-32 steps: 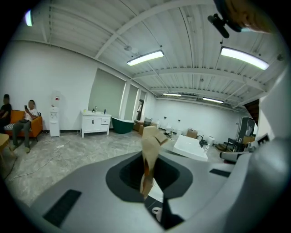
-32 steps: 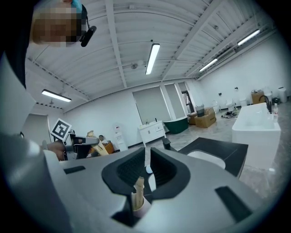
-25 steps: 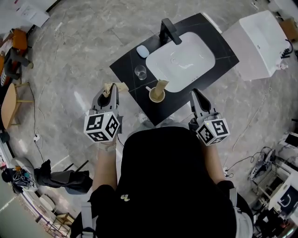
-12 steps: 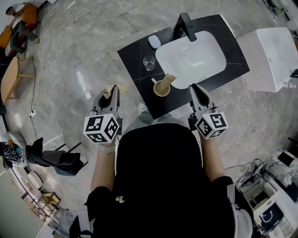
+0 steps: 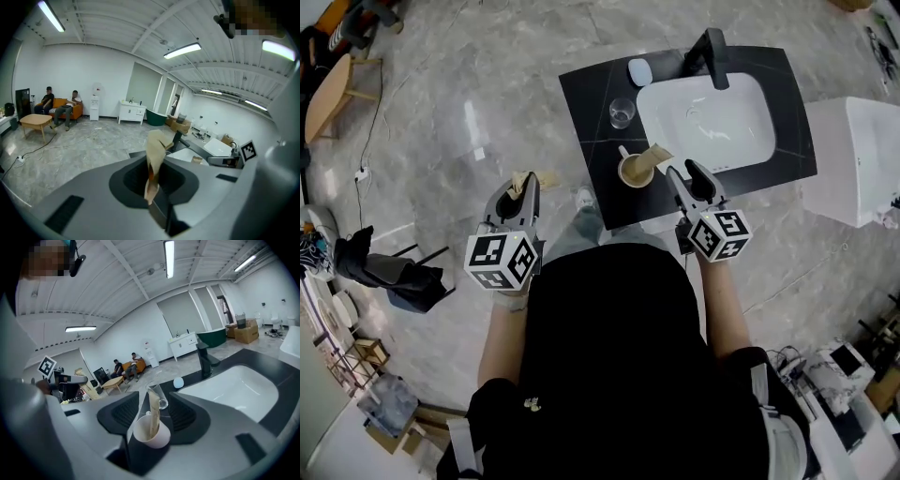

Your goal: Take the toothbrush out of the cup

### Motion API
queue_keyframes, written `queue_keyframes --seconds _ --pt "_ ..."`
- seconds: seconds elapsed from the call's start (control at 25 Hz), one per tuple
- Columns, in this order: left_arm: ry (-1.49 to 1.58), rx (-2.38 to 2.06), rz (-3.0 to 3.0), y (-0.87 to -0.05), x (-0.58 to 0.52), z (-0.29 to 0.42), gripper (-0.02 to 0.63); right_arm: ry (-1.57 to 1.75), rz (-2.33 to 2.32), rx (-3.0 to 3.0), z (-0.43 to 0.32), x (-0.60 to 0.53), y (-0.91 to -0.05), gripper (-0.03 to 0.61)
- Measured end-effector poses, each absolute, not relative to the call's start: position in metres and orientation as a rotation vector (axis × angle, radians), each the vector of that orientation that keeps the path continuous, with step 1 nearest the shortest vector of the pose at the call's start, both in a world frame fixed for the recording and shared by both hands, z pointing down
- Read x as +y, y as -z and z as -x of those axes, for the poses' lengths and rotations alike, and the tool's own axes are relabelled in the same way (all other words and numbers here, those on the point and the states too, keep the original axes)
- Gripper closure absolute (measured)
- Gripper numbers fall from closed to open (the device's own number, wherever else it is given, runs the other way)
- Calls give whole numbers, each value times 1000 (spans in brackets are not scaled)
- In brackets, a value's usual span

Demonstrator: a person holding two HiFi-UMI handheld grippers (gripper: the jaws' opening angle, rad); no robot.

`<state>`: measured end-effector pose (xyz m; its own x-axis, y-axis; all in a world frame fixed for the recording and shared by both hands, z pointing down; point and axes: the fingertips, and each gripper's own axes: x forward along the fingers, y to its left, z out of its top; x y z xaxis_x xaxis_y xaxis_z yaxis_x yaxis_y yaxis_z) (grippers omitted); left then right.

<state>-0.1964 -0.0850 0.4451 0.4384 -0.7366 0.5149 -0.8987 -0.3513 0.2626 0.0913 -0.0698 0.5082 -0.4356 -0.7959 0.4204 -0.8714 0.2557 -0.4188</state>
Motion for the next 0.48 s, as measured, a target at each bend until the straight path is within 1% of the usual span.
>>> queue_keyframes --seconds 0.16,0.48 --pt "-428 -1418 -2125 -452 -70 206 568 -957 -1477 -2384 -79 -76 -535 379" --pt "-423 -1488 -2041 -458 -53 217 568 -976 -1319 -2375 -53 -86 -570 377"
